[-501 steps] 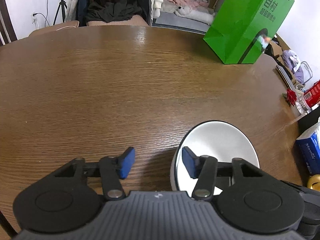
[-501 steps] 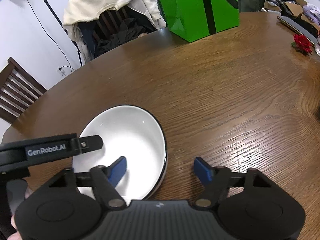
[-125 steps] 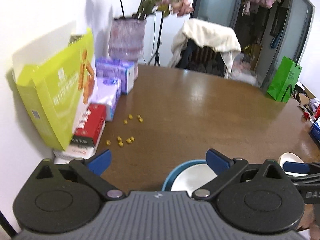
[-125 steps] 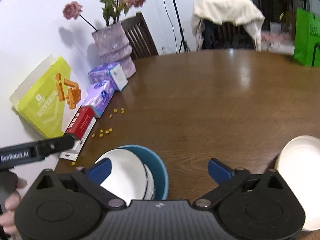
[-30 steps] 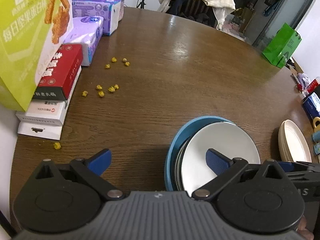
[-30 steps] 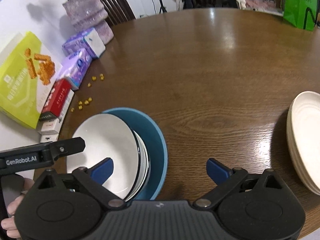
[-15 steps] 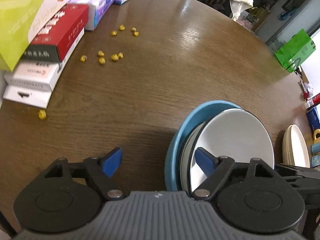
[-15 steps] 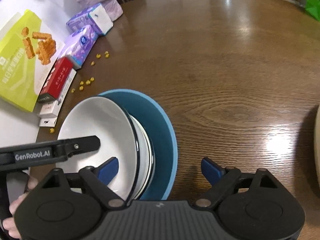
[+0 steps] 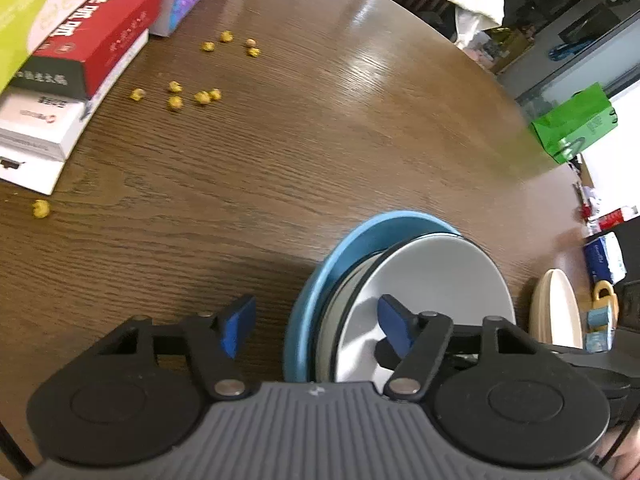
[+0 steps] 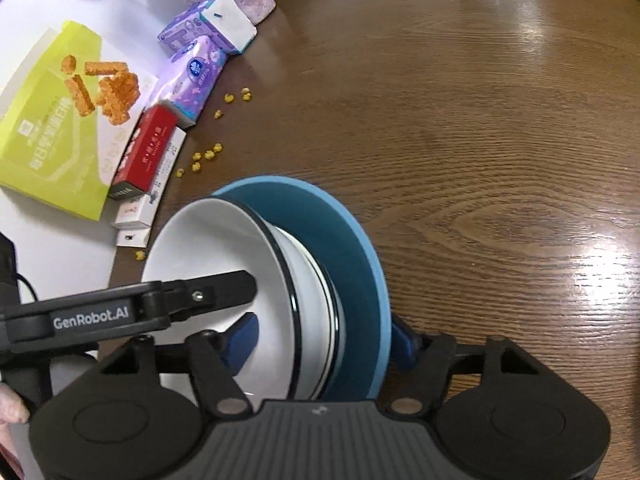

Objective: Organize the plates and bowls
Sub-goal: 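Close both grippers on the rim of the blue bowl stack, then lift the bowl stack with both grippers and carry it toward the cream plates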

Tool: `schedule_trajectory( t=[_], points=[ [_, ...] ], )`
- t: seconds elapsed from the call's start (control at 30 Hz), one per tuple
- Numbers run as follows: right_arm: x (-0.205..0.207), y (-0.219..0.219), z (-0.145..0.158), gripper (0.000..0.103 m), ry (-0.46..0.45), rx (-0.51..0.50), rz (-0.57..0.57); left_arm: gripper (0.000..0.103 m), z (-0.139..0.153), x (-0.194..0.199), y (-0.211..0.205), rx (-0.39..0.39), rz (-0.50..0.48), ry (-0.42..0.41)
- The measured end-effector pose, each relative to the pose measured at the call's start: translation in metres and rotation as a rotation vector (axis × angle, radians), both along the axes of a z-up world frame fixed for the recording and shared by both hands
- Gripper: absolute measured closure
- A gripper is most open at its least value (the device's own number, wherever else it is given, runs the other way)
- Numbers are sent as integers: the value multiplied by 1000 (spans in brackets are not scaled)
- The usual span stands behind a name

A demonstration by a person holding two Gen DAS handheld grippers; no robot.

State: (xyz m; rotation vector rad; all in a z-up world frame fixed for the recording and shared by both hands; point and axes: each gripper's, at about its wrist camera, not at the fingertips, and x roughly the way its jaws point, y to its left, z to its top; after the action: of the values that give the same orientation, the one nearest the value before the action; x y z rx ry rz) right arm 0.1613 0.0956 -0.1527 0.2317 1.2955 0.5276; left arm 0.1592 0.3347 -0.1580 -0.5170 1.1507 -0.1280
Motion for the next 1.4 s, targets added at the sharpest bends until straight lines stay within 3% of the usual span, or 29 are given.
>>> schedule_trajectory(
  t=[0.17, 1.4],
  points=[
    [1, -5, 0, 42, 8, 22, -21, 48, -1, 7, -2, -45, -33, -10],
    [-4, -18, 11, 50, -34, 69, -63, 48, 14, 8, -19, 11, -68, -45]
  ],
)
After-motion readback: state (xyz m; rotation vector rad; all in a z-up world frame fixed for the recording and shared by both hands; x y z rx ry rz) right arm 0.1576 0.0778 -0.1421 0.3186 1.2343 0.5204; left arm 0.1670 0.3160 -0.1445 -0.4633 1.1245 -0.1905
